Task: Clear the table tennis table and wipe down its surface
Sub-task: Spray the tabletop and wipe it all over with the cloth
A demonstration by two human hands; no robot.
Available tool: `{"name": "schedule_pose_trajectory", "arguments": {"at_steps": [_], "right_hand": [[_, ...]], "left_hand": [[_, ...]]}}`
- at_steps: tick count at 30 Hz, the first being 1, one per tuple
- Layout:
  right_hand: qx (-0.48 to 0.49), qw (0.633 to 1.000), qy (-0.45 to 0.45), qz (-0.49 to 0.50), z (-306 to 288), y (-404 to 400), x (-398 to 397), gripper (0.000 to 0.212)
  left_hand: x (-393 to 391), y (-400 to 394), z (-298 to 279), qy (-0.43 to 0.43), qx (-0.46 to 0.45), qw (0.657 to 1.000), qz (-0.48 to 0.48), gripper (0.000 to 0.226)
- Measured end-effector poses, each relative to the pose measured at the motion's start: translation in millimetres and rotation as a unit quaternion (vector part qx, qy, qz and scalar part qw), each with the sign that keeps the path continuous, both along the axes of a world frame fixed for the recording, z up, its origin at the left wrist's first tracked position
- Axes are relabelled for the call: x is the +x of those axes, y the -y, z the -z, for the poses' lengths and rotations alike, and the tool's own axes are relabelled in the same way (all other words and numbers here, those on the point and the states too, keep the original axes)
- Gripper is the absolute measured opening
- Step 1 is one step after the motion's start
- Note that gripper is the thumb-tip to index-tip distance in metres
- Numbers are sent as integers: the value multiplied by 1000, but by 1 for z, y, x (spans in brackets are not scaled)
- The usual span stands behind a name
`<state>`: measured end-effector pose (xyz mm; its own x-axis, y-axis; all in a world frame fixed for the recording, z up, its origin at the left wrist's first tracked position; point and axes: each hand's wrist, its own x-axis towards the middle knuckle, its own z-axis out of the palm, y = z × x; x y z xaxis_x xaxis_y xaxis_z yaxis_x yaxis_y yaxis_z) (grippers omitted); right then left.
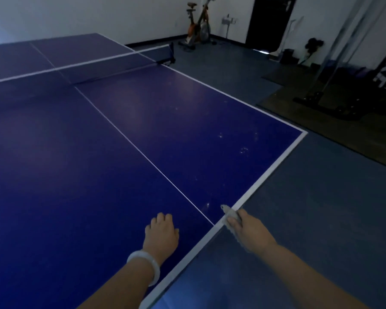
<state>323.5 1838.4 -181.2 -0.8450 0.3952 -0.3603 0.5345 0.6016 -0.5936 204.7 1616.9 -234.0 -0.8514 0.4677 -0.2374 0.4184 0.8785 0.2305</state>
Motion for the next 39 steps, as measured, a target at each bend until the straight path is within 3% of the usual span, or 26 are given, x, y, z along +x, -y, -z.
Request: {"name": "schedule_pose_trajectory", "arguments": {"at_steps": [3,7,10,14,18,27,33,39], "right_hand": [[89,993,-2,-83,11,-21,-37,39],[216,949,-12,-228,28,-39,-79,36],[222,921,-32,-320,43,-47,-102,36],[163,883,-84,-431,63,-50,-114,42],[215,828,-33,-517,88,-53,-116,58],[288,798,-116,-517,103,-50,-109,59],[273,850,-111,-436,125,-31,-120,65],[262,773,-139,-561,140,-68,-144,63]], "left_hand": [[-11,-8,6,11,13,999,-42,29],[-10,-15,15,14,8,994,-110,33],[3,-24,19,26,-13,984,-177,34],[28,-41,32,40,-37,967,-248,40],[40,-60,41,18,-55,946,-319,51],[9,-70,66,-20,-34,888,-458,67],[-3,-76,89,-62,-49,868,-490,70],[-4,-76,96,-73,-52,866,-492,70]]}}
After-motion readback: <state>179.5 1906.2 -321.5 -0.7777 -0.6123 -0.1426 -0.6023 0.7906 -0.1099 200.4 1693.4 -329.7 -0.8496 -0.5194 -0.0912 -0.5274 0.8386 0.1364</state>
